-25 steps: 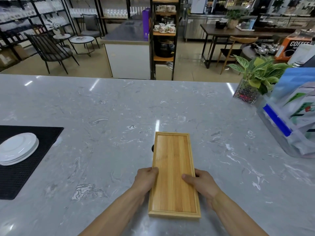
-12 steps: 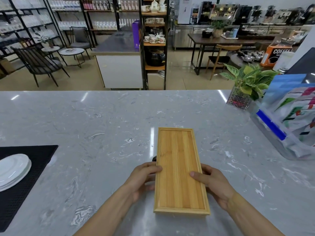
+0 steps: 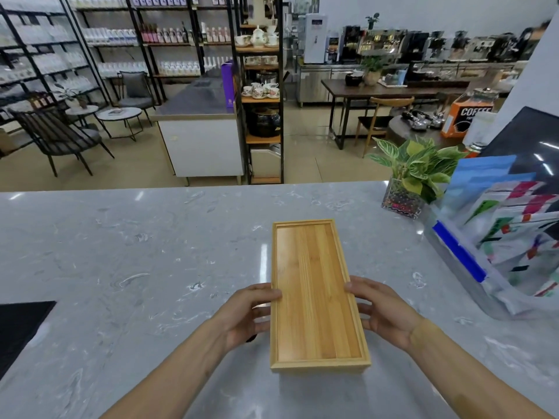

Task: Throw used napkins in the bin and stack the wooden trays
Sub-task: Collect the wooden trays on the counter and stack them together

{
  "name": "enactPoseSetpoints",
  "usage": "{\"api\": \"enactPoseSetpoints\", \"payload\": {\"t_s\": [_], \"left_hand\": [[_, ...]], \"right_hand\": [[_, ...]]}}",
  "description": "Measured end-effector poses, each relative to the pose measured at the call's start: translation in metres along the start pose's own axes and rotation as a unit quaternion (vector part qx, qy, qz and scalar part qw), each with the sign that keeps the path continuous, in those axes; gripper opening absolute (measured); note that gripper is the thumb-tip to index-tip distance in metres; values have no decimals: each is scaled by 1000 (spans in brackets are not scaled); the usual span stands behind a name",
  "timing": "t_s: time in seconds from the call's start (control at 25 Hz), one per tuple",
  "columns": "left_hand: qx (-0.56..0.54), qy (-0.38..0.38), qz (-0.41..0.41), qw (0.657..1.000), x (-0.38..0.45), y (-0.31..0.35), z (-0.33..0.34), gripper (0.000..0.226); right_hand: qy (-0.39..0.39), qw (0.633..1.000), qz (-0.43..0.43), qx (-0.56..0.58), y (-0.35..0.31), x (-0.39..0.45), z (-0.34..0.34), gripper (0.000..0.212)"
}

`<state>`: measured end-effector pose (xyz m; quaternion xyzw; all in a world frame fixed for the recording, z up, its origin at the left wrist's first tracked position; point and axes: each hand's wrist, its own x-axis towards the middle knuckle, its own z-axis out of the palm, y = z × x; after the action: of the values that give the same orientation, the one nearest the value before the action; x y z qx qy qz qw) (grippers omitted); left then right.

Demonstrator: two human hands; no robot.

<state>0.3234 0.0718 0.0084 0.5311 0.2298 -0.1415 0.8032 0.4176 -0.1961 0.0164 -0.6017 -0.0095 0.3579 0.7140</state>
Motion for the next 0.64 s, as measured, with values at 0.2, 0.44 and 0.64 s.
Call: {"api": "enactPoseSetpoints", "payload": {"t_s": [0.2,0.44,0.64], "left_hand": [[-6,2,10,1000,62,28,23,26],[6,24,17,1000,152,74,55,16],[13,38,32,999,228,104,74,9]], "right_hand": [[9,1000,-6,-5,-35,48,-36,39],[24,999,-8,-25,-82,128,-87,43],[45,999,-19,-13,-107,201,-124,27]]}}
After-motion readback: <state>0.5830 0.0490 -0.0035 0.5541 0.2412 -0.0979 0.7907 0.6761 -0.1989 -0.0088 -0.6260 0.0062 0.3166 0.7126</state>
